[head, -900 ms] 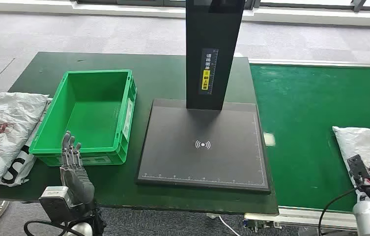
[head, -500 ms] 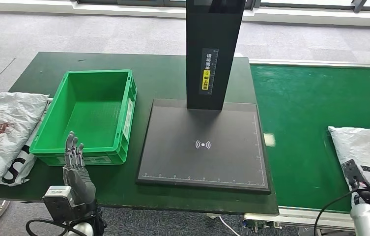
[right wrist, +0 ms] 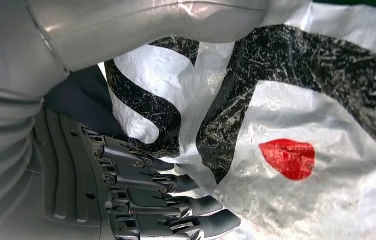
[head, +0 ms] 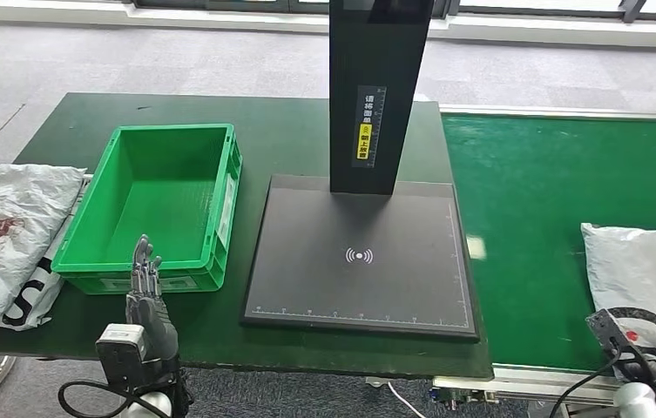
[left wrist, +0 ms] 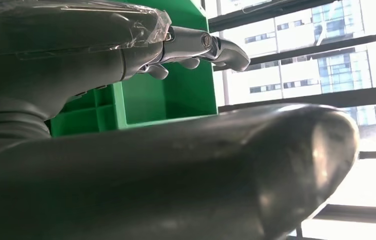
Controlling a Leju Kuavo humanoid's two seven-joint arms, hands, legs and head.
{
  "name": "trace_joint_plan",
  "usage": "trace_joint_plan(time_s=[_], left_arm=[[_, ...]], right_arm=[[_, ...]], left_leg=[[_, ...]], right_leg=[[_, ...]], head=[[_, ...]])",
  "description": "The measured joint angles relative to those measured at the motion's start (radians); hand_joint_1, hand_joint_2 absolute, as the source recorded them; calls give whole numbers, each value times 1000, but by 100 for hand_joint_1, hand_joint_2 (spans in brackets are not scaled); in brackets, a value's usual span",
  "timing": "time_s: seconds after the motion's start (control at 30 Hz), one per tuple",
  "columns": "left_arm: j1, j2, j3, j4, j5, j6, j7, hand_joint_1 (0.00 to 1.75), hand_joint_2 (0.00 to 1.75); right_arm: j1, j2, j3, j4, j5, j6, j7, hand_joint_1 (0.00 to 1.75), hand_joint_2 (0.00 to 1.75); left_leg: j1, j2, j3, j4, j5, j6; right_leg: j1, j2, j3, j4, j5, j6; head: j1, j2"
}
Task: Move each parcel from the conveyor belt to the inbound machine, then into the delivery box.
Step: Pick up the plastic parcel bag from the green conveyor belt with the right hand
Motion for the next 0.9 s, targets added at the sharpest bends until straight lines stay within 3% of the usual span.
trace_joint_plan(time_s=[0.1,0.3,0.5,0.7,0.83,0.9], left_arm=[[-17,0,0,25,-3,-12,0,0,0],[-39,-2,0,64,3,-26,0,0,0],[-44,-2,0,95,42,-152,0,0,0],[-41,-6,3,100,28,-144,0,0,0],[-16,-13,12,81,25,-119,0,0,0],[-9,-16,17,73,26,-109,-1,0,0]], right_arm=[[7,6,-2,4,8,79,-20,175,175],[23,7,5,6,40,141,-153,175,175],[29,6,35,0,53,117,-193,175,175],[19,17,96,-21,59,-46,-149,175,175],[35,86,109,-161,-143,-317,-275,175,175],[65,121,127,-284,-243,-359,-304,175,175]], left_leg=[[2,2,3,0,-1,0],[7,4,8,0,-2,0],[9,9,8,0,-2,0],[9,9,5,0,-1,-1],[8,9,1,0,0,-2],[8,5,2,0,2,-1]], right_leg=[[2,2,3,-2,0,0],[7,4,10,-6,2,0],[9,8,11,-9,6,-1],[9,8,12,-9,7,-1],[8,9,7,-8,7,-1],[8,5,6,-8,7,-1]], head=[[0,0],[0,0],[0,0],[0,0],[0,0],[0,0]])
